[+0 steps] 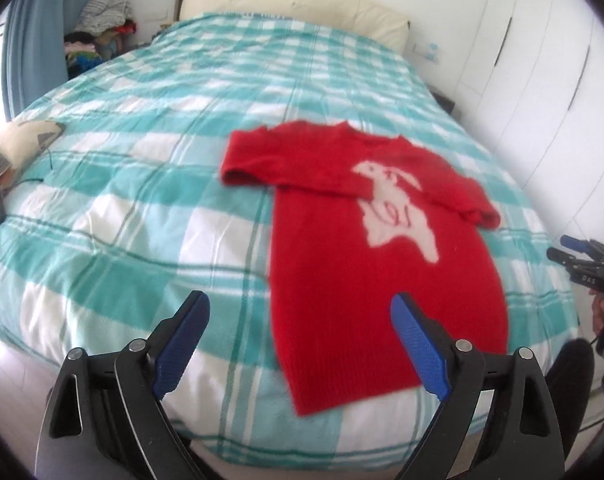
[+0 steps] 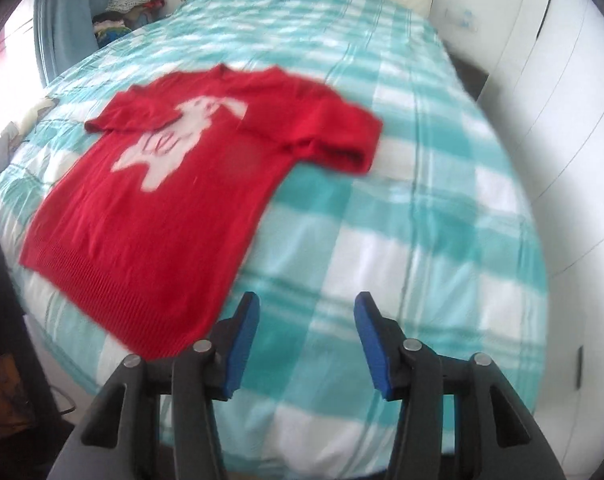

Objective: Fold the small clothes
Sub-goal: 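Grasp a sweater sleeve with the right gripper and lift it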

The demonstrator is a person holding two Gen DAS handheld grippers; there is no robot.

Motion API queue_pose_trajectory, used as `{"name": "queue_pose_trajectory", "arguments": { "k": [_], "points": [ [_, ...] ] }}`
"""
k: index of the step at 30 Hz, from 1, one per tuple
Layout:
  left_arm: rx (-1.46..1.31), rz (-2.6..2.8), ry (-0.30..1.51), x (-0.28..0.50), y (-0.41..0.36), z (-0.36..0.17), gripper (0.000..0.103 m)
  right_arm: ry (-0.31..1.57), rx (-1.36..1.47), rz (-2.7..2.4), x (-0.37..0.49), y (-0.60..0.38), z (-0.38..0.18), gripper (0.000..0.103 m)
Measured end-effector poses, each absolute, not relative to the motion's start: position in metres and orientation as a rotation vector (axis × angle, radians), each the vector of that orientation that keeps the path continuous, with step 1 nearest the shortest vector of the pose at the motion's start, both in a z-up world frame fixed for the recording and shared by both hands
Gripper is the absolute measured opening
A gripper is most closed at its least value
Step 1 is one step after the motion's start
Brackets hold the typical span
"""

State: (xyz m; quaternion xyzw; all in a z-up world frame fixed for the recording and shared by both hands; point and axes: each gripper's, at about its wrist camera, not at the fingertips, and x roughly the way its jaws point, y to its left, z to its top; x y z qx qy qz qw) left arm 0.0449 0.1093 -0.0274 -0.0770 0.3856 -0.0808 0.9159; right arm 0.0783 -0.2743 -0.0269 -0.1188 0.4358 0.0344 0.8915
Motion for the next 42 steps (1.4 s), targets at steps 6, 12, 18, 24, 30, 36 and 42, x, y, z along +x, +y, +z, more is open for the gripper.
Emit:
{"name": "queue_pose_trajectory", "arguments": {
  "k": [6, 12, 18, 24, 30, 36, 42],
  "points": [
    [-0.222, -0.2, 0.733, 0.099, 0.072, -0.084, 0.094, 0.845, -0.377, 0.271, 0.203, -0.217, -0.063, 0.074],
    [-0.235, -0.184, 0.839, 0.106, 0.072, -0.114, 0.093, 0.922, -0.476, 0.347, 0.276, -0.165, -0.123, 0.07],
    [-0.272, -0.144, 0.84, 0.11, 0.081, -0.115, 0.093, 0.936, -0.228, 0.262, 0.304, -0.208, -0.122, 0.008],
    [-0.266, -0.132, 0.846, 0.111, 0.079, -0.116, 0.093, 0.765, 0.153, 0.025, 0.244, -0.357, -0.05, 0.008],
    [-0.24, -0.113, 0.846, 0.11, 0.077, -0.121, 0.093, 0.689, 0.423, -0.218, 0.146, -0.489, -0.042, 0.008],
    [-0.219, -0.096, 0.841, 0.109, 0.076, -0.126, 0.093, 0.748, 0.685, -0.229, 0.118, -0.543, -0.102, 0.009],
    [-0.206, -0.086, 0.837, 0.108, 0.075, -0.127, 0.093, 0.715, 0.848, -0.174, 0.112, -0.558, -0.111, 0.037]
  ]
}}
